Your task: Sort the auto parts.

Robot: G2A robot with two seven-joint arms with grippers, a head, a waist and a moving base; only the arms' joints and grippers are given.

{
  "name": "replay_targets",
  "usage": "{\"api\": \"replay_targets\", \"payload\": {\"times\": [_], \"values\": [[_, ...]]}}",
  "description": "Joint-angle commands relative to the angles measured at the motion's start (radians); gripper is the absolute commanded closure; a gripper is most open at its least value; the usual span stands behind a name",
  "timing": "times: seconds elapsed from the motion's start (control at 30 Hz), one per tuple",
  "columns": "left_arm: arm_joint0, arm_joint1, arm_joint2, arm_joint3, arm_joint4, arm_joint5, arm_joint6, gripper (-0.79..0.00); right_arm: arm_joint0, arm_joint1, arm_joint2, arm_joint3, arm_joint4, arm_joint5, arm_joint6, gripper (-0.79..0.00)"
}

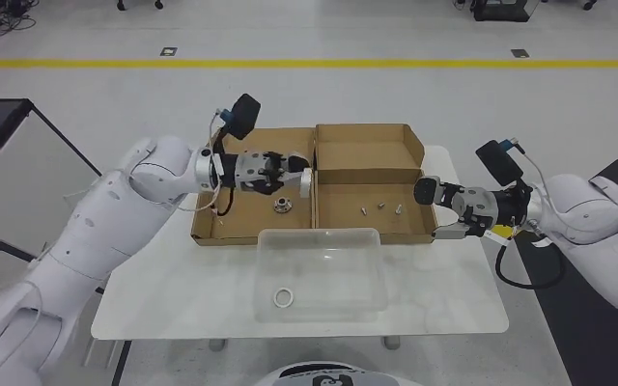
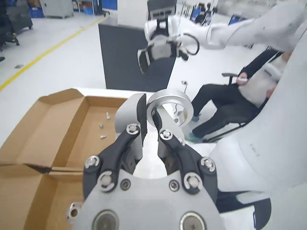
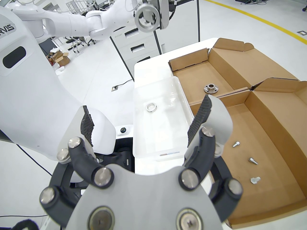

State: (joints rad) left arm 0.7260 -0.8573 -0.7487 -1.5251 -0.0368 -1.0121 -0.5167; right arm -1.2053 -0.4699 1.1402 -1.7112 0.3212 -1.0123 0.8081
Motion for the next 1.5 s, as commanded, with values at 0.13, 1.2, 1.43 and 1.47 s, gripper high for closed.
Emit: {"api": "replay_targets", "payload": {"times": [0.13, 1.2, 1.43, 1.47], "values": [[0.06, -0.007, -0.087, -0.142, -0.161, 0.0, 0.017, 0.0, 0.0, -0.001, 0.0, 0.0, -0.001, 0.0, 0.0, -0.785], [0.092, -0.016, -0.113, -0.187, -0.217, 0.0, 0.02, 0.0, 0.0, -0.001, 0.0, 0.0, -0.001, 0.0, 0.0, -0.785], [0.119, -0.038, -0.134, -0.299, -0.504, 0.0, -0.002, 0.0, 0.0, -0.001, 0.0, 0.0, -0.001, 0.0, 0.0, -0.785], [0.123, -0.041, -0.138, -0.3, -0.533, 0.0, -0.016, 0.0, 0.0, -0.001, 0.0, 0.0, -0.001, 0.0, 0.0, -0.785]]}}
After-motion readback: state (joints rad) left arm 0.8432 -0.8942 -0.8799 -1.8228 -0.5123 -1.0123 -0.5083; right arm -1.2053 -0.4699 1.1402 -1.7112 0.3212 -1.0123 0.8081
